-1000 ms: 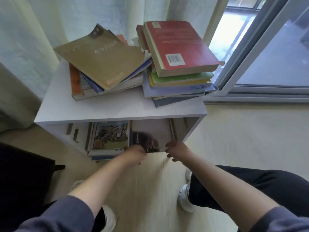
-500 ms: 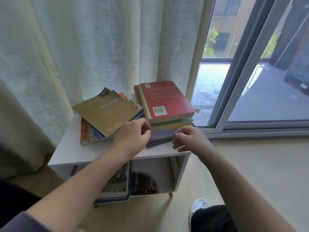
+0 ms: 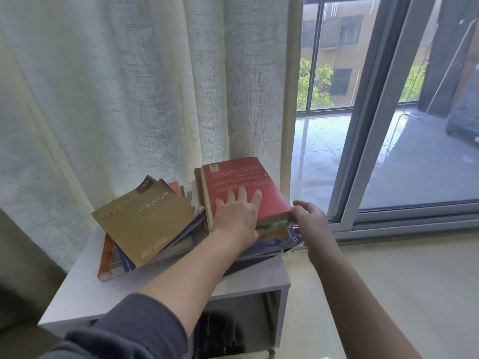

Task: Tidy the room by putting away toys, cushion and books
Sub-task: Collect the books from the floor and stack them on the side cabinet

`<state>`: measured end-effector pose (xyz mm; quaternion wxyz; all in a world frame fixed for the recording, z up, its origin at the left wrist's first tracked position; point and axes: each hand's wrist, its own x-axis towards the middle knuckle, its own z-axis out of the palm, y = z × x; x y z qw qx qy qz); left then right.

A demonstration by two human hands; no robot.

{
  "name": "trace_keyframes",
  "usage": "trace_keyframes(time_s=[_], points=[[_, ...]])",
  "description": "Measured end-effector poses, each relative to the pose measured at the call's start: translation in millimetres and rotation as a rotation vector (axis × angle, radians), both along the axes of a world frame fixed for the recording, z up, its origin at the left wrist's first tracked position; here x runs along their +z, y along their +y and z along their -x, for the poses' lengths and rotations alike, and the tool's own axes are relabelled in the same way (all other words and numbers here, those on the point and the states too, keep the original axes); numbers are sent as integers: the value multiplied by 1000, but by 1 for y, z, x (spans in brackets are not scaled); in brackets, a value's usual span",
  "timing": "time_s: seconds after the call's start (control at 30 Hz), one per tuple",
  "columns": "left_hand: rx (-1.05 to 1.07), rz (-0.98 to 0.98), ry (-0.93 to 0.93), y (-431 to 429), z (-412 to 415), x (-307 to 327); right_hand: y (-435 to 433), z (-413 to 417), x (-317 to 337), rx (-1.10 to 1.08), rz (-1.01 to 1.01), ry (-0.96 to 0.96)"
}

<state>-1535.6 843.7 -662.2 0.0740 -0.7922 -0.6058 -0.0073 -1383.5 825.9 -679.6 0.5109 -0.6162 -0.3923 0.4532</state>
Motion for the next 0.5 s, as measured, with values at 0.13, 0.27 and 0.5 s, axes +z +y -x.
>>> trace_keyframes(time_s=[0.13, 0.27, 0.5], points=[[14, -70, 74, 6, -2, -4, -4, 1, 2, -16, -92, 40], [-18, -216, 84, 8, 1, 2, -6, 2, 4, 3, -162, 365], [-62, -389, -324, 0, 26, 47, -7, 18, 9, 209, -265, 717]])
